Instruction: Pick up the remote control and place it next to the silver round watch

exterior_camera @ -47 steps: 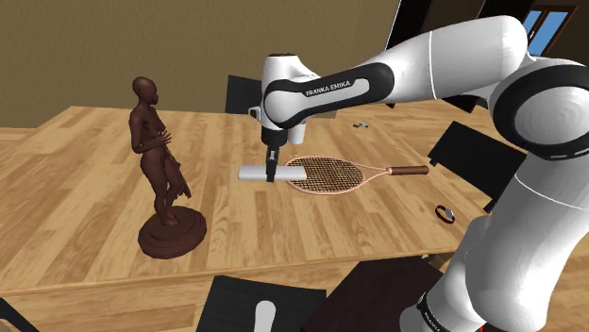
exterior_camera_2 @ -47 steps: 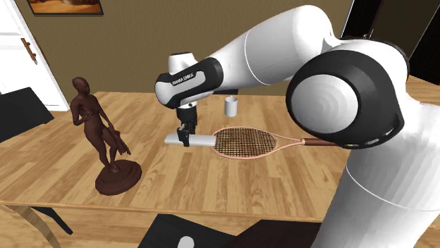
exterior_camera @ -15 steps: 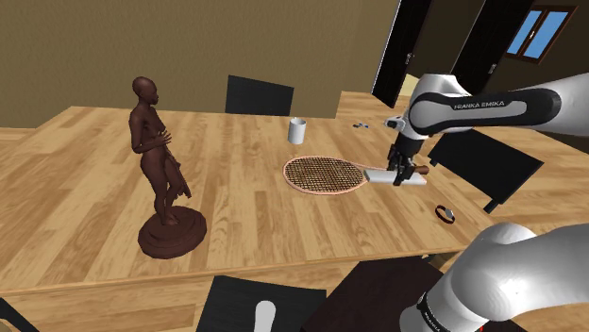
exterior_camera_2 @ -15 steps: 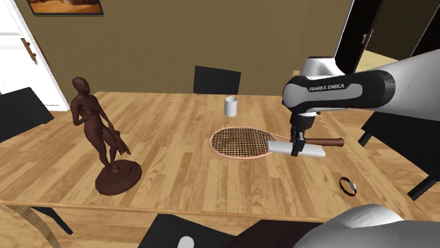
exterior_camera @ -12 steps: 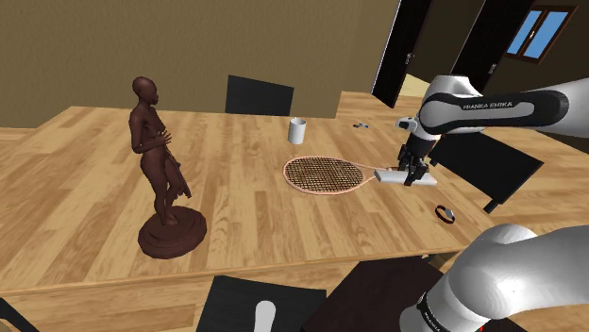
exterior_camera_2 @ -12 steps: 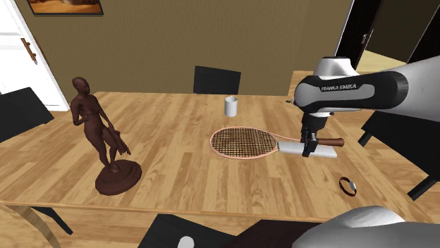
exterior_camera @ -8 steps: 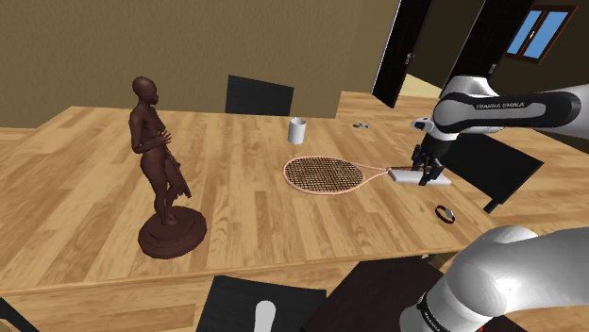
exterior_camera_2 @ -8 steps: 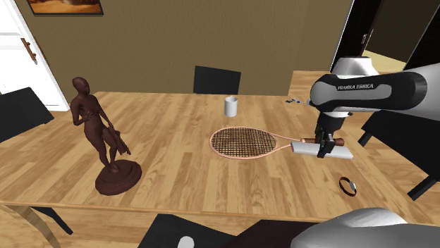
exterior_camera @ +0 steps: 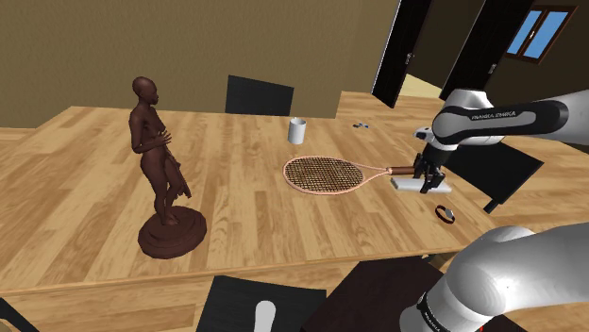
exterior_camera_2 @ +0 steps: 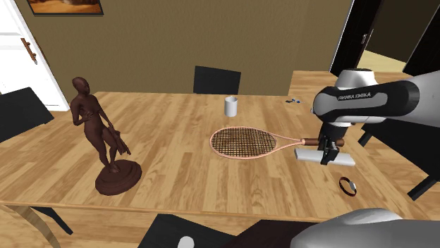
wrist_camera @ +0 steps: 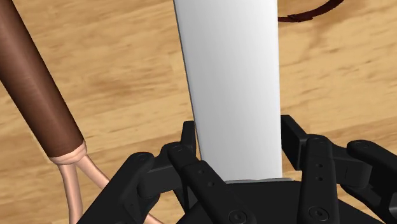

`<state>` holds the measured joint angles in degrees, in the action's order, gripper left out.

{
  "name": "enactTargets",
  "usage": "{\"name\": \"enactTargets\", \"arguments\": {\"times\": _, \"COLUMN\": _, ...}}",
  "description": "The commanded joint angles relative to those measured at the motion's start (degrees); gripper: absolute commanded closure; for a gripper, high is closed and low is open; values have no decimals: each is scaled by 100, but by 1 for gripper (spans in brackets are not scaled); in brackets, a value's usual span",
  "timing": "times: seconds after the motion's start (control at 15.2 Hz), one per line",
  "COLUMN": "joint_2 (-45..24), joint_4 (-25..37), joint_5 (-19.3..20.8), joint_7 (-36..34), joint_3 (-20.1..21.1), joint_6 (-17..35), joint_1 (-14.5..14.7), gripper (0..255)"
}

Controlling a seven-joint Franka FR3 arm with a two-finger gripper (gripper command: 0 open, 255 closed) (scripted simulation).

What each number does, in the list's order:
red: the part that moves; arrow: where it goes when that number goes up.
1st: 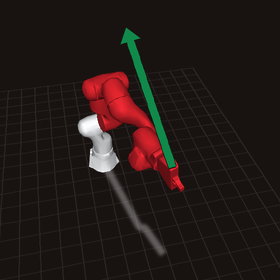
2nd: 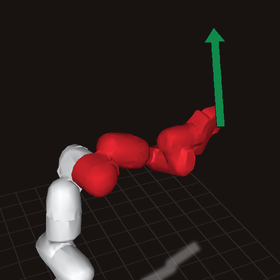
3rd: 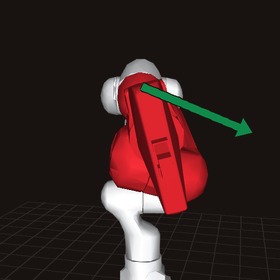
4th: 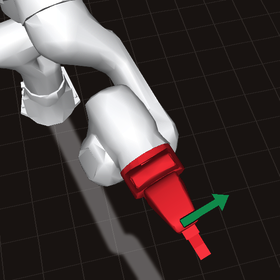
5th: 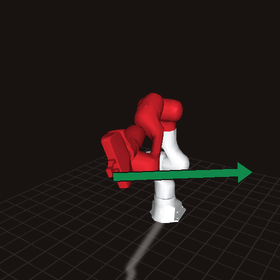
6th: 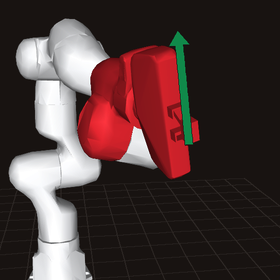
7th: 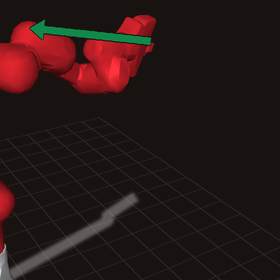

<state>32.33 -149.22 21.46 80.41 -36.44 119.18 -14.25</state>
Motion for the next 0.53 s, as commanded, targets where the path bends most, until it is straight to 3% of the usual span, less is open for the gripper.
{"name": "enactTargets", "arguments": {"times": 0.0, "joint_2": -98, "joint_4": -80, "joint_5": 19, "joint_7": 14, "joint_3": -71, "joint_6": 185, "joint_1": 13, "gripper": 255}}
{"name": "enactTargets", "arguments": {"times": 0.46, "joint_2": -486, "joint_4": -377, "joint_5": 63, "joint_7": 52, "joint_3": -319, "joint_6": 865, "joint_1": 75, "gripper": 255}}
